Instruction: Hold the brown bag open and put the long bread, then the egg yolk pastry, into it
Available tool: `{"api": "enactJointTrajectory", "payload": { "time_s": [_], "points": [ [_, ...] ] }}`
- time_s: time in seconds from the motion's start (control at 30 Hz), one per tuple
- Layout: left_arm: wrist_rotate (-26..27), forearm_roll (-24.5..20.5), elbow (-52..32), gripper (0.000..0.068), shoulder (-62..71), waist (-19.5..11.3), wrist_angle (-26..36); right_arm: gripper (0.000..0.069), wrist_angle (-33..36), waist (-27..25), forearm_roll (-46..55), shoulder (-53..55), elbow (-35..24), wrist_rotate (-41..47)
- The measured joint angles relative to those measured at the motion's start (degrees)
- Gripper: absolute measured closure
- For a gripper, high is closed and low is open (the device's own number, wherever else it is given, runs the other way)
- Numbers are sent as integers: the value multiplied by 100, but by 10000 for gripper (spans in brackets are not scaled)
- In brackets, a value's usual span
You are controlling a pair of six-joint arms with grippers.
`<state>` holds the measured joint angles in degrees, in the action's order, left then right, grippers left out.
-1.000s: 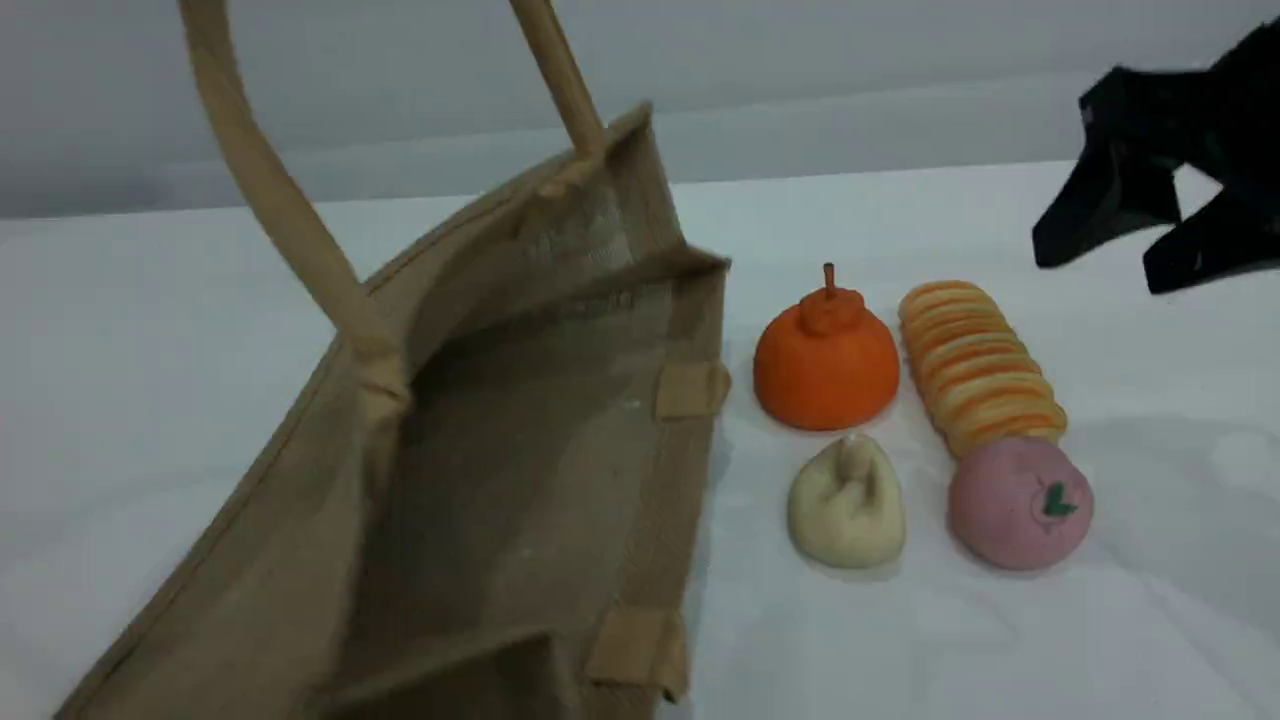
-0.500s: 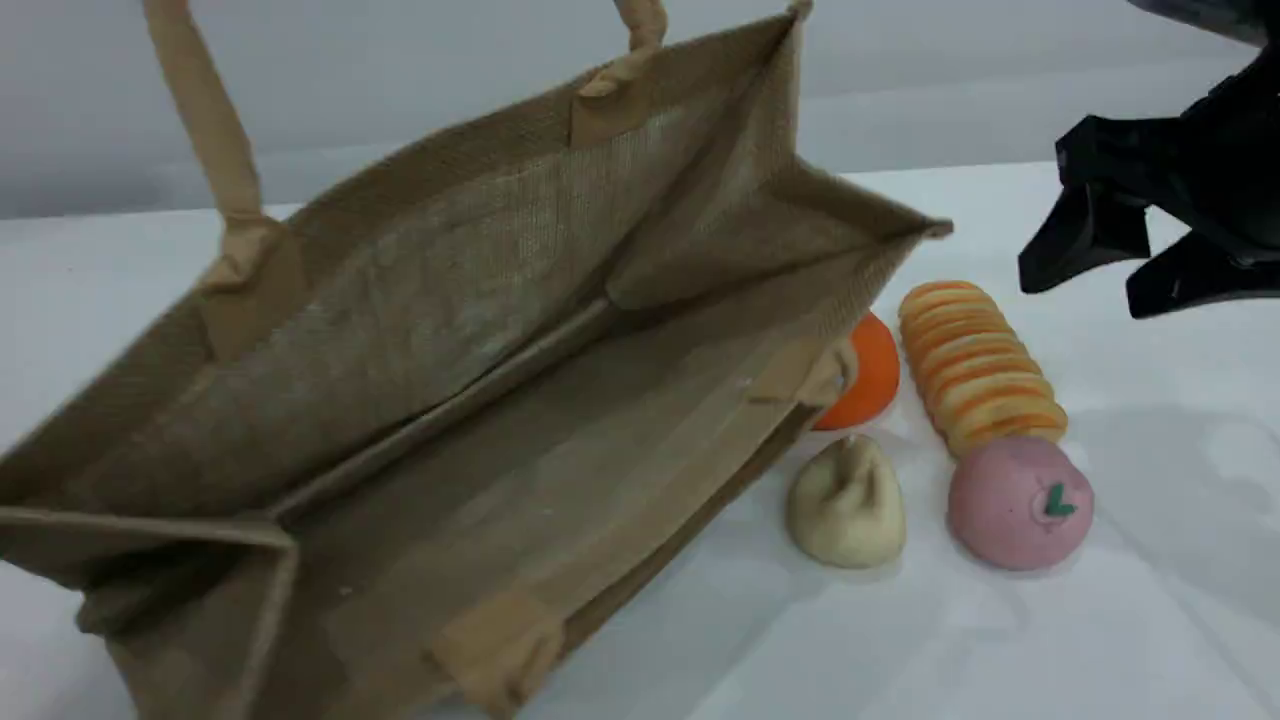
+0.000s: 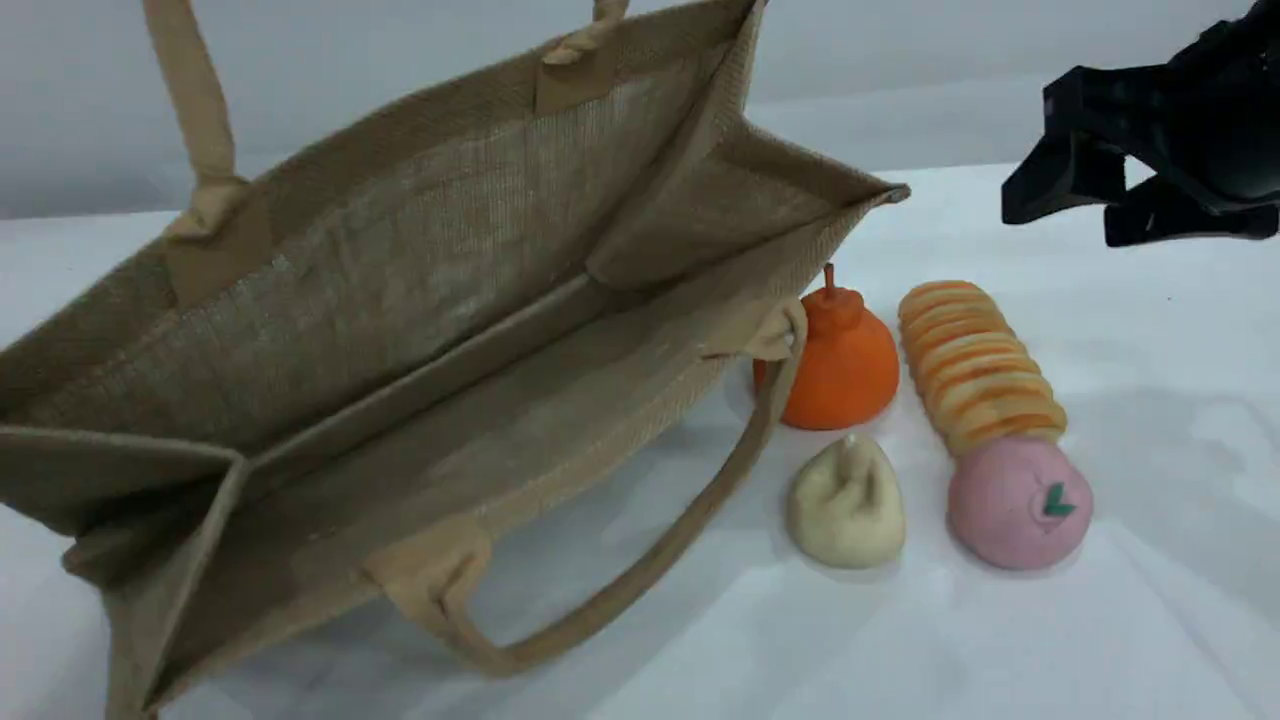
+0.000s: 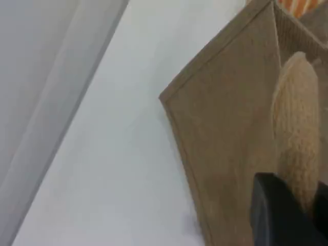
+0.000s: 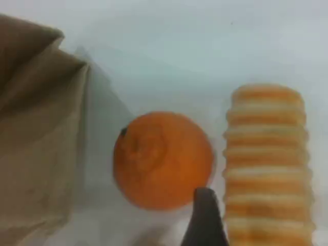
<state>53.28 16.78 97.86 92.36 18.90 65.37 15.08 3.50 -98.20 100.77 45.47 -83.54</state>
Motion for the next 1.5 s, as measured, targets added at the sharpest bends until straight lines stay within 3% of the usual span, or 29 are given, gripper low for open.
{"api": "enactJointTrajectory", "payload": {
  "time_s": [0.33,0.87,1.0,1.2,1.3,1.5],
  "points": [
    [19,748,0,596,0,0,37,217,-93,0,-176,1256,853,-596],
    [22,745,6,596,4,0,46,221,159,0,-213,2439,1146,-571],
    [22,739,6,596,4,0,41,302,179,0,-194,2446,1152,-571],
    [15,758,6,596,4,0,35,550,133,-7,-190,2442,1152,-567],
    [-6,765,6,596,4,0,35,570,-186,-1,-100,2281,1134,-567],
    [-20,894,6,596,4,0,35,576,-1781,-15,-12,1370,1051,-638]
  ]
}}
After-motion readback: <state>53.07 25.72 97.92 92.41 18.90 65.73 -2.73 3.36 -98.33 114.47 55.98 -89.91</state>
